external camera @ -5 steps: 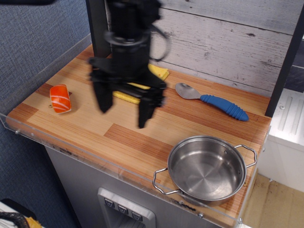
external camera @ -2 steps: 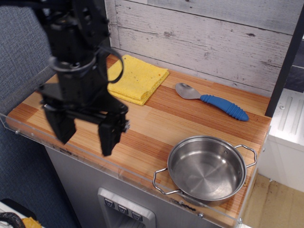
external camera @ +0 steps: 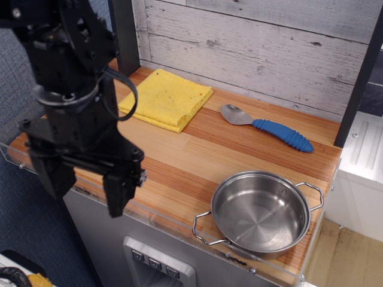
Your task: Move the pot to the front right corner of the table
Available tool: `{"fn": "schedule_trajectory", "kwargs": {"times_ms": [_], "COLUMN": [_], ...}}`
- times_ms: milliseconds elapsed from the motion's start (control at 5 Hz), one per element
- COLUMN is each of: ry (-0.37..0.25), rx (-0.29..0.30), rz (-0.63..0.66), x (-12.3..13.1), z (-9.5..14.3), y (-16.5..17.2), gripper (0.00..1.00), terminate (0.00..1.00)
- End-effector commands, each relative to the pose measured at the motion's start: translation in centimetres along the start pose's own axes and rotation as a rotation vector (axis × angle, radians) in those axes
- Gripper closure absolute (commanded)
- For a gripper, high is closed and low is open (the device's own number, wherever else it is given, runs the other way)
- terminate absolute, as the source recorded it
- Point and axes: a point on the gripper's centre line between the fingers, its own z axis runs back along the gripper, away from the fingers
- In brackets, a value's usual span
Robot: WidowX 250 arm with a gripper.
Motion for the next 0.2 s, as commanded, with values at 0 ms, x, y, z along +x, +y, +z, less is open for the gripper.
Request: {"fn": "schedule_trajectory", "kwargs": {"times_ms": [0], "ry": [-0.014], "rx": [0.003], "rz": [0.011], "x": [0.03], "z": [0.42], "y": [-0.14], "gripper": [0.00], "terminate": [1.00]}}
